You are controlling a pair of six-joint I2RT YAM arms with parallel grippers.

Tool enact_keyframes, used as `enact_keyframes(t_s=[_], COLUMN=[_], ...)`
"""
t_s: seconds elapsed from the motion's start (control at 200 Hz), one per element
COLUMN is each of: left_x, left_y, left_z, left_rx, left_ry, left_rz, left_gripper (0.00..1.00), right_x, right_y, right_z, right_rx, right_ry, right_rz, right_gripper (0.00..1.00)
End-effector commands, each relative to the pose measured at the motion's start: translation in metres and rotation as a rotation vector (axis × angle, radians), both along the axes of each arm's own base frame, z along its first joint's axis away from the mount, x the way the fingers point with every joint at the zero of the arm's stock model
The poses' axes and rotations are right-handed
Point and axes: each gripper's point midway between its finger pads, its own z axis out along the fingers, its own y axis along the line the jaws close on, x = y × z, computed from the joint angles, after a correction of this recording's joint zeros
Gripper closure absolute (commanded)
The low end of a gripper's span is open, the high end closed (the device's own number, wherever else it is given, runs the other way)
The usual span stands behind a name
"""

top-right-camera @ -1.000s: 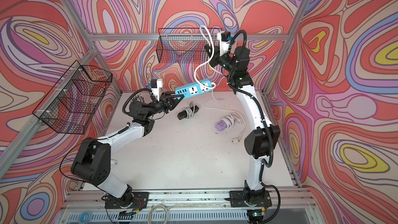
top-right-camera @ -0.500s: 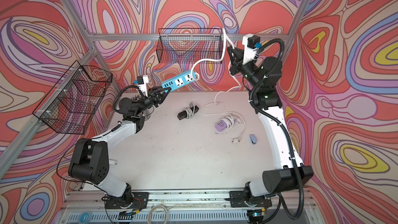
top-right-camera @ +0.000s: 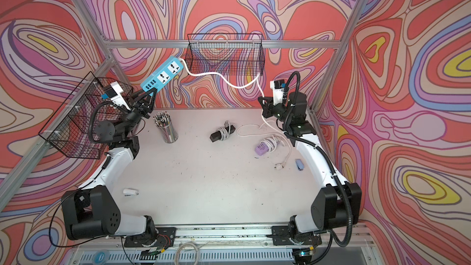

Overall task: Unwrap the cord wrapped around the power strip
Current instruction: Unwrap the power cord from the power strip.

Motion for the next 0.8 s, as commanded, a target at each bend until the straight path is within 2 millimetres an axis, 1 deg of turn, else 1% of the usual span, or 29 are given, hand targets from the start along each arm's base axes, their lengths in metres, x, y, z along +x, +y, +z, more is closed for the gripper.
enact_keyframes(t_s=[0.0,0.12,0.2,0.285,0.456,0.486,0.506,0.516,0.541,0.596,0.636,0.706,0.796], left_x=[-0.021,-0.022,-0.023,-0.024,-0.025,-0.024,-0.023,-0.022,-0.02,-0.016,-0.013,-0.012,-0.013], left_y=[0.006,0.008,0.01,0.013,0.015,0.016,0.016,0.016,0.016,0.016,0.012,0.001,-0.007], left_z=[0.021,0.022,0.023,0.024,0.025,0.025,0.025,0.024,0.023,0.021,0.019,0.016,0.014], left_rx=[-0.022,-0.026,-0.027,-0.03,-0.04,-0.045,-0.049,-0.052,-0.059,-0.079,-0.083,-0.073,-0.069], left_ry=[-0.106,-0.111,-0.115,-0.121,-0.118,-0.112,-0.108,-0.103,-0.095,-0.073,-0.062,-0.058,-0.057], left_rz=[0.026,0.037,0.047,0.058,0.063,0.06,0.056,0.053,0.047,0.031,0.015,-0.012,-0.03], left_gripper=[1.0,1.0,1.0,1.0,1.0,1.0,1.0,1.0,1.0,1.0,1.0,1.0,1.0], right_x=[-0.007,-0.02,-0.027,-0.032,-0.035,-0.036,-0.037,-0.037,-0.037,-0.04,-0.043,-0.045,-0.047], right_y=[0.033,0.073,0.096,0.112,0.132,0.136,0.14,0.142,0.147,0.161,0.172,0.191,0.211], right_z=[-0.053,-0.103,-0.127,-0.149,-0.196,-0.201,-0.201,-0.212,-0.22,-0.232,-0.242,-0.248,-0.256], right_rx=[0.007,-0.024,-0.026,-0.03,-0.009,-0.004,0.001,-0.003,-0.002,-0.009,-0.027,-0.026,-0.01], right_ry=[0.129,0.223,0.266,0.305,0.386,0.392,0.387,0.408,0.421,0.436,0.439,0.424,0.426], right_rz=[0.09,0.168,0.211,0.241,0.274,0.282,0.286,0.287,0.292,0.313,0.325,0.349,0.377], right_gripper=[1.0,1.0,1.0,1.0,1.0,1.0,1.0,1.0,1.0,1.0,1.0,1.0,1.0])
